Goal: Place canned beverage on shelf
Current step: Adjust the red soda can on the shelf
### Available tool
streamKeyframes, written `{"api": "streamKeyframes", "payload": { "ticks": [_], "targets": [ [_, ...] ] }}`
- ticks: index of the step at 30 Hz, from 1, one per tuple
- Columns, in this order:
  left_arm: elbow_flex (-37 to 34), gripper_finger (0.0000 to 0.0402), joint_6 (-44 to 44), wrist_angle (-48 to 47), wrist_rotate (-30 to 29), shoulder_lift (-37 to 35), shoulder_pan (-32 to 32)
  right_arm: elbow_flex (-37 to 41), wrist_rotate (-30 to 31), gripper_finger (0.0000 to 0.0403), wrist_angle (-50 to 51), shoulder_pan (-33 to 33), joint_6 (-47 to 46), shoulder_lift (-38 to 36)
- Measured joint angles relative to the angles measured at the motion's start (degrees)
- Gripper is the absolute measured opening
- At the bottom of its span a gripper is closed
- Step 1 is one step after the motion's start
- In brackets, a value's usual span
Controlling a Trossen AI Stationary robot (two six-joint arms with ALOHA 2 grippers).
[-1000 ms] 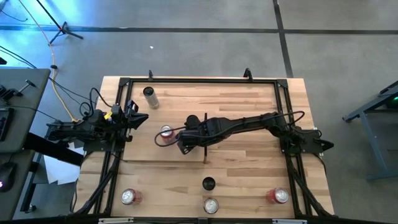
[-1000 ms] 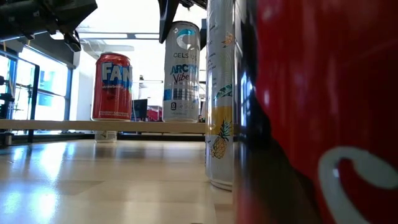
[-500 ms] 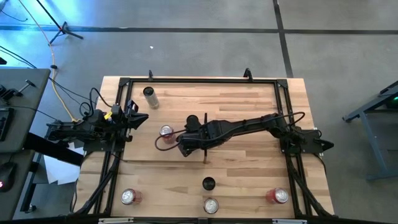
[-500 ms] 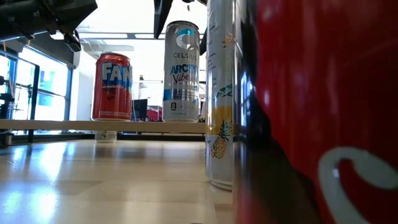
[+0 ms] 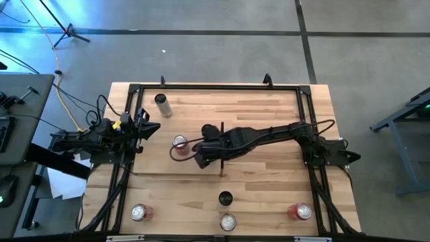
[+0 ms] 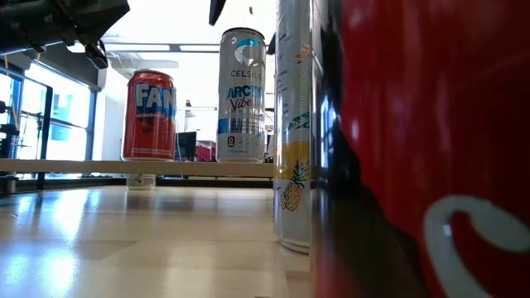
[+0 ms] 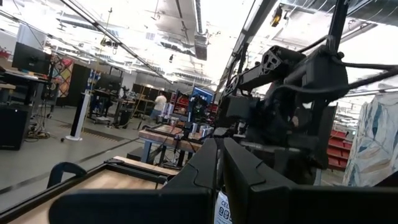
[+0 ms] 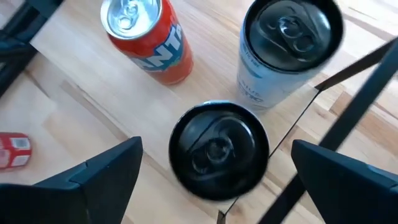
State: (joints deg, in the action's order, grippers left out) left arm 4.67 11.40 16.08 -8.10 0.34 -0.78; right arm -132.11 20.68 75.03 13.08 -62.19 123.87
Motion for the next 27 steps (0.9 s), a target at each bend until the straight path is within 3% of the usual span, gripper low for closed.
{"api": "streamKeyframes", "payload": {
  "ticks": [14, 19, 23, 27],
  "targets": [
    [0.00, 0.0007, 0.00, -0.01, 0.00, 0.00, -0.01, 0.03, 0.87, 0.0400, 15.06, 6.00, -13.54, -8.16],
    [0.00, 0.0007, -0.01, -0.07, 0.00, 0.00, 0.00, 2.36, 3.47, 0.0400, 15.06, 10.30, -13.96, -11.63],
    [0.00, 0.0007, 0.00, -0.17, 0.00, 0.00, 0.00, 10.92, 11.01, 0.0398, 15.08, 14.36, -14.70, -18.00],
    [0.00, 0.0007, 0.00, -0.14, 0.00, 0.01, 0.00, 24.40, 16.91, 0.0394, 14.79, 17.30, -25.86, -26.68]
  ]
}}
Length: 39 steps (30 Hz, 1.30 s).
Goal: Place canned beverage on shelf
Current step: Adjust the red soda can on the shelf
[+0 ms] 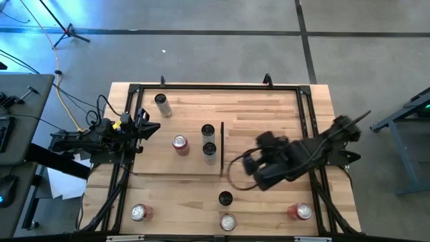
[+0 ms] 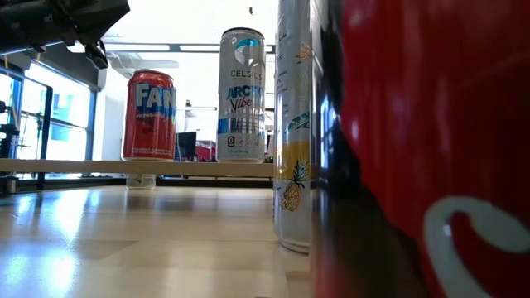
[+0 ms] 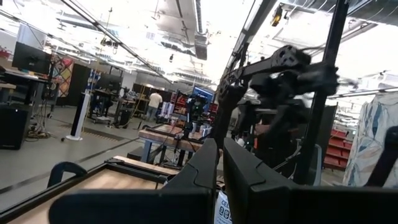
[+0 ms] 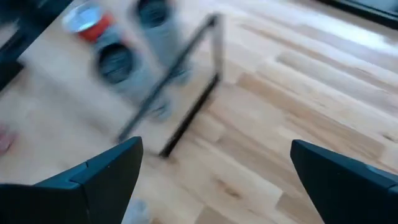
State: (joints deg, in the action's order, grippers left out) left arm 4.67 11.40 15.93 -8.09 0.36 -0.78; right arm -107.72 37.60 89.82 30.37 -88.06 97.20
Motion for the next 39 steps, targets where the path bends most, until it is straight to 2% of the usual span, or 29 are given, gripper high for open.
{"api": "streamKeyframes", "payload": {
  "ticks": [5, 9, 13, 17, 23, 29, 35, 39],
  "targets": [
    [0.02, 0.0007, 0.00, -0.14, 0.00, -0.02, 0.00, 19.23, 3.15, 0.0393, -8.52, 1.79, -11.87, -10.58],
    [0.02, 0.0007, 0.00, -0.22, 0.01, -0.02, -0.02, 32.79, 4.39, 0.0393, -20.51, 1.93, -12.23, -17.00],
    [0.02, 0.0007, -0.02, -0.25, 0.00, -0.02, 0.00, 43.08, 7.79, 0.0393, -26.48, 1.08, -10.33, -21.08],
    [0.02, 0.0007, 0.00, -0.27, 0.02, -0.02, -0.02, 51.04, 12.50, 0.0393, -36.10, 1.04, -1.62, -23.59],
    [0.02, 0.0007, 0.00, -0.29, 0.00, 0.00, 0.00, 59.23, 18.27, 0.0393, -55.11, 0.74, 18.22, -25.80],
    [0.02, 0.0007, -0.01, -0.29, 0.00, -0.02, -0.01, 67.76, 25.38, 0.0393, -69.88, 0.37, 28.12, -25.76],
    [0.02, 0.0007, 0.00, -0.29, 0.00, -0.02, -0.02, 74.05, 25.64, 0.0393, -87.90, -1.00, 45.16, -25.74],
    [0.02, 0.0007, 0.00, -0.29, 0.00, -0.02, 0.00, 75.56, 23.58, 0.0393, -100.65, -2.76, 61.88, -25.74]
  ]
}}
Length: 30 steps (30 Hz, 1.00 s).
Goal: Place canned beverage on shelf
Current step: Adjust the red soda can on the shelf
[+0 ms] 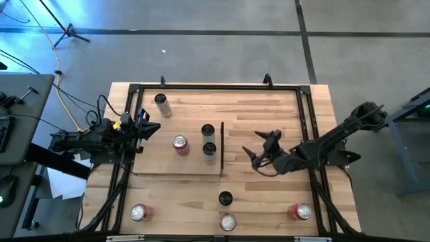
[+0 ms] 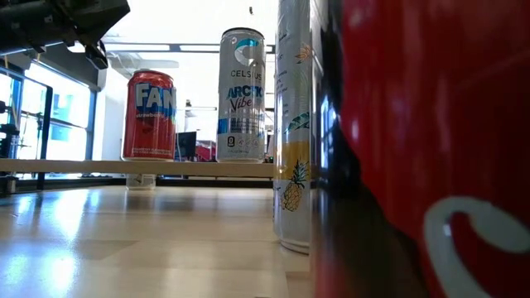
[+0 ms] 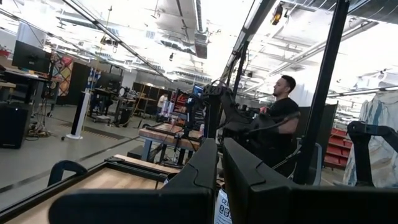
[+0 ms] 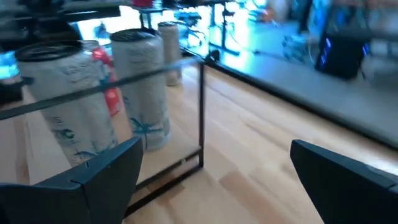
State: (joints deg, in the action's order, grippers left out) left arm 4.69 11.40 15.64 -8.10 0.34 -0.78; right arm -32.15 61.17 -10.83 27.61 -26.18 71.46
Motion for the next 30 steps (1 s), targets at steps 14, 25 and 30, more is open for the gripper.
{"api": "streamKeyframes", "payload": {
  "ticks": [14, 25, 30],
  "targets": [
    [0.00, 0.0007, 0.00, 0.00, 0.00, 0.00, 0.00, -0.51, -9.45, 0.0393, -7.06, -5.20, 22.39, 0.02],
    [0.00, 0.0007, -0.01, 0.00, 0.00, 0.00, 0.00, -0.51, -9.34, 0.0393, -7.04, -5.57, 18.63, 0.02],
    [0.00, 0.0007, -0.01, 0.00, 0.00, 0.01, -0.01, -0.53, -9.34, 0.0393, -7.04, -5.57, 18.65, 0.02]
  ]
}}
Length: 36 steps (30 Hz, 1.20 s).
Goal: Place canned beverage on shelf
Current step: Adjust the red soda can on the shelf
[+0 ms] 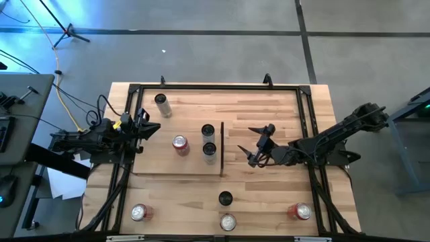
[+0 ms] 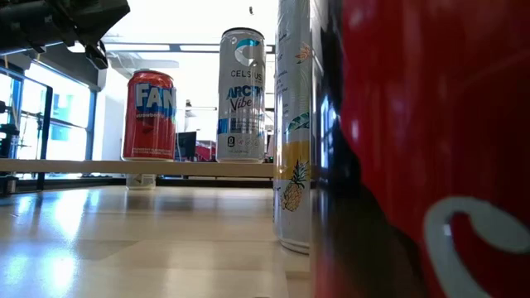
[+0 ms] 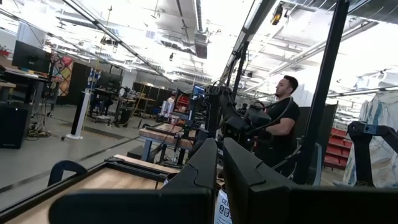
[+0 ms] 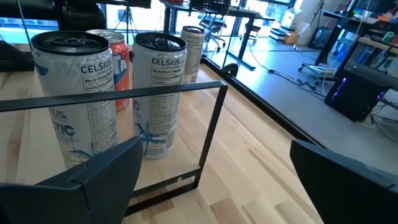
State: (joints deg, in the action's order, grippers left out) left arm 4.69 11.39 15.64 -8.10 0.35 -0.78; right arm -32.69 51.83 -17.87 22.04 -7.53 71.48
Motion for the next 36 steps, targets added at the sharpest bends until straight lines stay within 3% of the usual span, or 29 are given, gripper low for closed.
{"api": "streamKeyframes", "payload": {
  "ticks": [19, 25, 31, 36],
  "targets": [
    [0.02, 0.0008, 3.16, 1.72, -2.56, -0.01, 0.01, -0.02, 0.00, 0.0393, 0.02, 0.00, 0.02, 0.00],
    [0.02, 0.0007, 7.81, 2.39, 1.12, 0.01, -0.04, -0.02, 0.00, 0.0393, 0.02, 0.00, 0.02, 0.00],
    [0.02, 0.0007, 12.90, 2.64, -4.50, 0.00, -0.02, -0.02, 0.02, 0.0393, 0.04, 0.00, 0.02, 0.02],
    [0.02, 0.0008, 13.64, 2.42, -4.70, -0.01, -0.02, -0.02, 0.00, 0.0393, 0.04, 0.00, 0.02, 0.02]
  ]
}}
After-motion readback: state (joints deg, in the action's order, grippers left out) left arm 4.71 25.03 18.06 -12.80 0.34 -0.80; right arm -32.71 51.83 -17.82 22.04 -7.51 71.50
